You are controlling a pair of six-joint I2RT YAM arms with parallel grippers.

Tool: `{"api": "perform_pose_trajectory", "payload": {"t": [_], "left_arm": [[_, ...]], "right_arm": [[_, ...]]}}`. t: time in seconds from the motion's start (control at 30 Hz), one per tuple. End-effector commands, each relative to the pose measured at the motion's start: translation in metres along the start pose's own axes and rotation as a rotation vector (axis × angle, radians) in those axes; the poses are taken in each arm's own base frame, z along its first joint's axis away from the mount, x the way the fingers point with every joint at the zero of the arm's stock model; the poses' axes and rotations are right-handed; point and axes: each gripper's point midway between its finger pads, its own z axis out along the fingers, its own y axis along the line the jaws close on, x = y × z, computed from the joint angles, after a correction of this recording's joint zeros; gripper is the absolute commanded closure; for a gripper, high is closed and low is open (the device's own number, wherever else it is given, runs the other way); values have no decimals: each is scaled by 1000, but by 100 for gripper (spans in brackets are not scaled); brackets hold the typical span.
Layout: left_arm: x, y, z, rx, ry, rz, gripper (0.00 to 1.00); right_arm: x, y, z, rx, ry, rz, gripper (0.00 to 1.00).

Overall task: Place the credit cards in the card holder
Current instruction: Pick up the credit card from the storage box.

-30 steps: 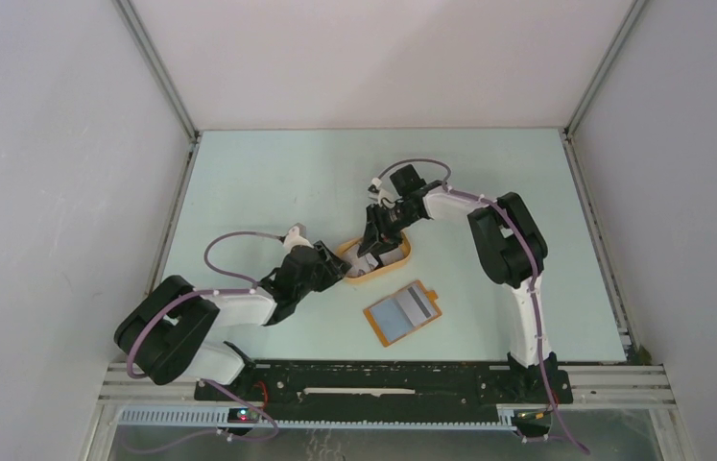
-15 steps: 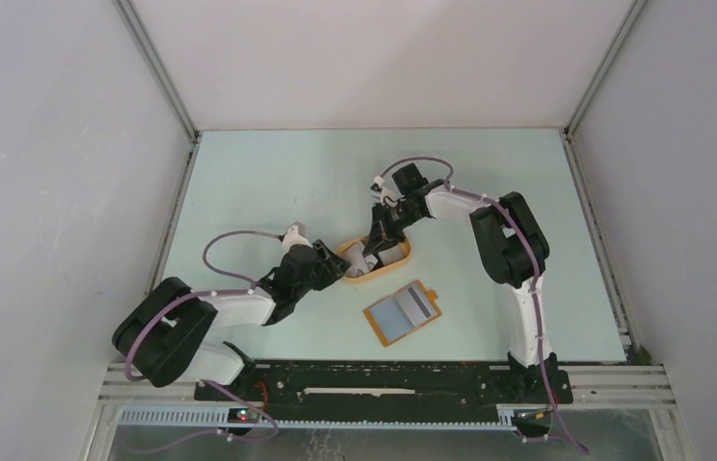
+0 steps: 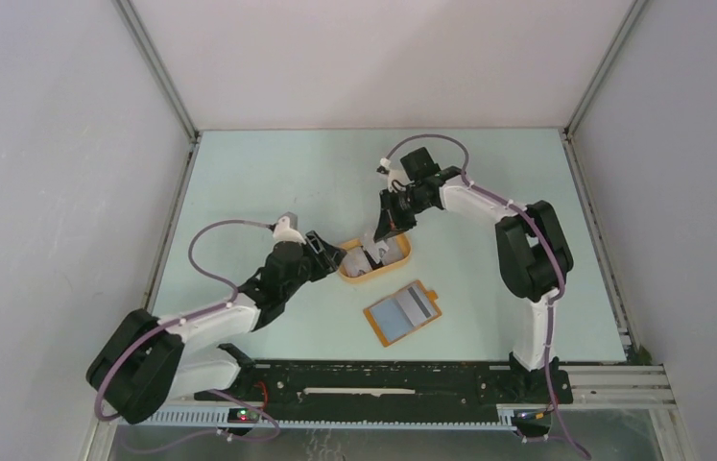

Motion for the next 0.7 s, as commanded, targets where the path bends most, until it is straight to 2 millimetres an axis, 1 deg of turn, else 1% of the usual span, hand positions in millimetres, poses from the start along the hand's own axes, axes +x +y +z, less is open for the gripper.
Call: {"api": "perform_pose_trajectory", "payload": {"t": [0.0, 0.07, 0.17, 0.27, 0.4, 0.47, 0.57, 0.63, 0.67], "left_arm": [[-9, -3, -14, 39, -20, 118, 41], [-11, -9, -20, 73, -18, 154, 39], [-10, -21, -29, 147, -5, 198, 38], [-4, -39, -41, 268, 10, 225, 38], [5, -63, -64, 456, 23, 222, 37], [12, -71, -74, 530, 20, 206, 37], [21, -82, -92, 634, 1, 187, 36], [26, -91, -104, 701, -24, 185, 32], [30, -92, -108, 717, -30, 185, 31]], "right_arm": [[-9, 15, -27, 6, -36, -153, 100], [-5, 20, -34, -4, -34, -199, 100], [2, 27, -46, -15, -35, -282, 100], [13, 42, -63, -63, -36, -379, 100], [38, 66, -83, -172, -38, -483, 100], [52, 76, -90, -233, -36, -504, 100], [73, 87, -96, -334, -13, -499, 100], [83, 94, -101, -408, -10, -488, 100], [84, 96, -102, -430, -16, -482, 100]]}}
